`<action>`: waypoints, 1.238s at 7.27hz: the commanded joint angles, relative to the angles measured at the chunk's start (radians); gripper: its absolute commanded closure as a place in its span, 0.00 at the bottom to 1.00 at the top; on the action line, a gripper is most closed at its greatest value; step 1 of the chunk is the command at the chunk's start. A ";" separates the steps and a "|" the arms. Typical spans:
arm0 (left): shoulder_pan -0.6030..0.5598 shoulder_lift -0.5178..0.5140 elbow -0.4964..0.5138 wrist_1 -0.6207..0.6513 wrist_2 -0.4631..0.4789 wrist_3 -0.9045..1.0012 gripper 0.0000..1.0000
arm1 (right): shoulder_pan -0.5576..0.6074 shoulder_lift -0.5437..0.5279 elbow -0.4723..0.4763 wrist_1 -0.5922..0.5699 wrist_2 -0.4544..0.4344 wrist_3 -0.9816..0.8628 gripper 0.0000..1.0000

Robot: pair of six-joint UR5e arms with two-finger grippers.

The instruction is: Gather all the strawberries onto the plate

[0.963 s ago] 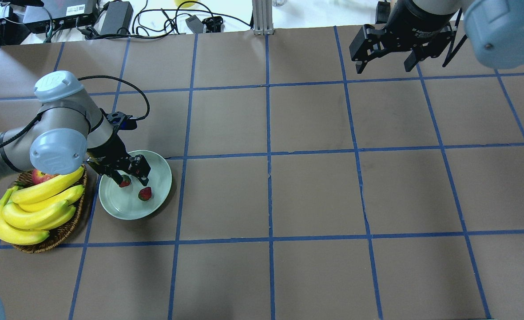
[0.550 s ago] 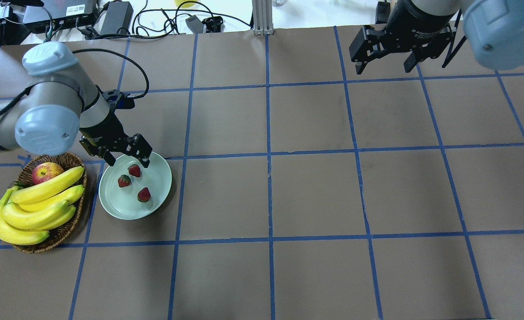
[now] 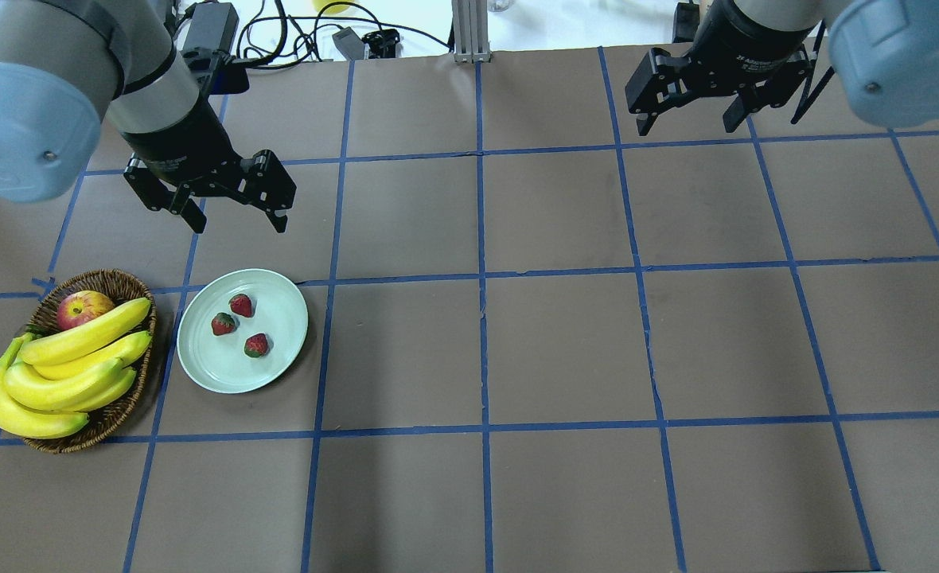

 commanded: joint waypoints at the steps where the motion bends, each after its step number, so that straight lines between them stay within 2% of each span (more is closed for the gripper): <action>1: -0.028 0.080 0.031 0.005 0.021 -0.024 0.00 | 0.000 0.000 0.002 0.001 0.000 -0.002 0.00; 3: -0.026 0.086 0.054 0.091 0.009 -0.027 0.00 | 0.000 0.002 0.002 0.000 0.001 -0.001 0.00; 9: -0.003 0.066 0.036 0.082 0.006 -0.025 0.00 | 0.000 0.002 0.002 0.000 0.001 -0.001 0.00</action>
